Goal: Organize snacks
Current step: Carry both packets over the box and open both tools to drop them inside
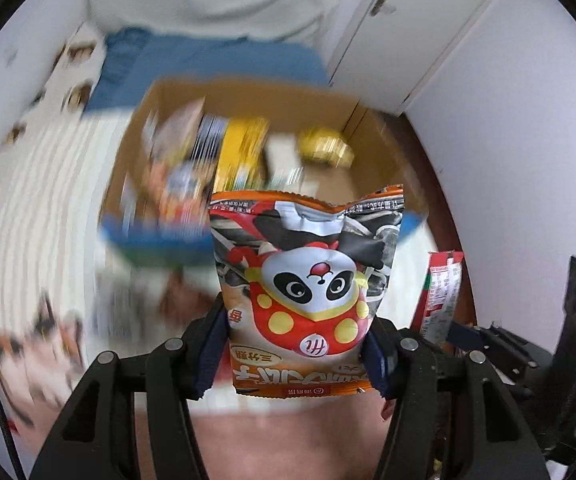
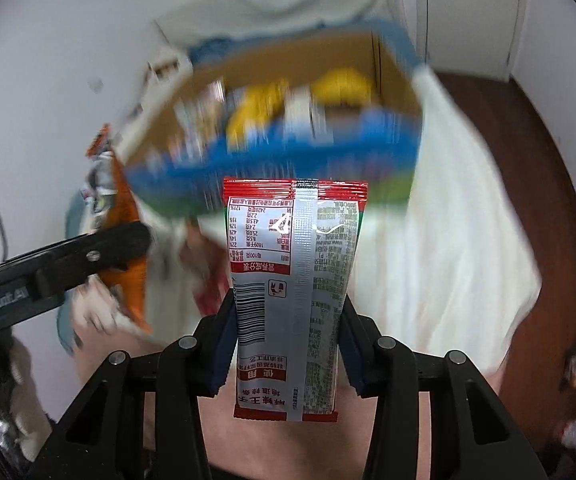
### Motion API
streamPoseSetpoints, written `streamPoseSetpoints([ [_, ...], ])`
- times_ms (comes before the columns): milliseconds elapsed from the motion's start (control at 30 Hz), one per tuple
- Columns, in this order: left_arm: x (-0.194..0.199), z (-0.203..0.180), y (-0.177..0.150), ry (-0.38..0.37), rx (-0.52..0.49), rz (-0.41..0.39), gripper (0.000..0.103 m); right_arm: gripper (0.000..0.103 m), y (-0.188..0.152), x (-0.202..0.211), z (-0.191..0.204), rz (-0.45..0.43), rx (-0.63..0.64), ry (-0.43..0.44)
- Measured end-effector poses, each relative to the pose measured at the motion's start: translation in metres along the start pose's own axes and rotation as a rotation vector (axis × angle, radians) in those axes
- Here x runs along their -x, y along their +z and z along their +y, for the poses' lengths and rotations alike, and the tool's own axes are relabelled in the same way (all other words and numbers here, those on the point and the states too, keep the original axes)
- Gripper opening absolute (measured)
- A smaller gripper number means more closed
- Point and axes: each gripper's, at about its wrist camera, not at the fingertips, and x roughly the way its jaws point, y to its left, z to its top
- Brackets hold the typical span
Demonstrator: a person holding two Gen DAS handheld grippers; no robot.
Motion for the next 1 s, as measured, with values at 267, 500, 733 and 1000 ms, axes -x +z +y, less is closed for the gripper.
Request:
streamPoseSetpoints([
  [267,-0.049,-0.013,0.110,-0.040,0.031,0.080,0.056,0.048,0.120,0.003,-0.011,-0.086,0.048,-0.065],
  [500,-0.135,-0.005,0.150,-0.046,0.100,0.267,0.057,0.048,0.172,-0.052,-0.042,0.042,0.010,-0.071],
  [733,-0.191,0.002,0.133,-0.115,0.195,0.453,0.057,0.048,0.163,-0.106,-0.055,0.187,0.009,-0.081],
  [1000,-0.216,-0.001,0.118,-0.107,0.207,0.521,0.093,0.068,0.155,-0.140,-0.068,0.352,0.006,-0.112],
])
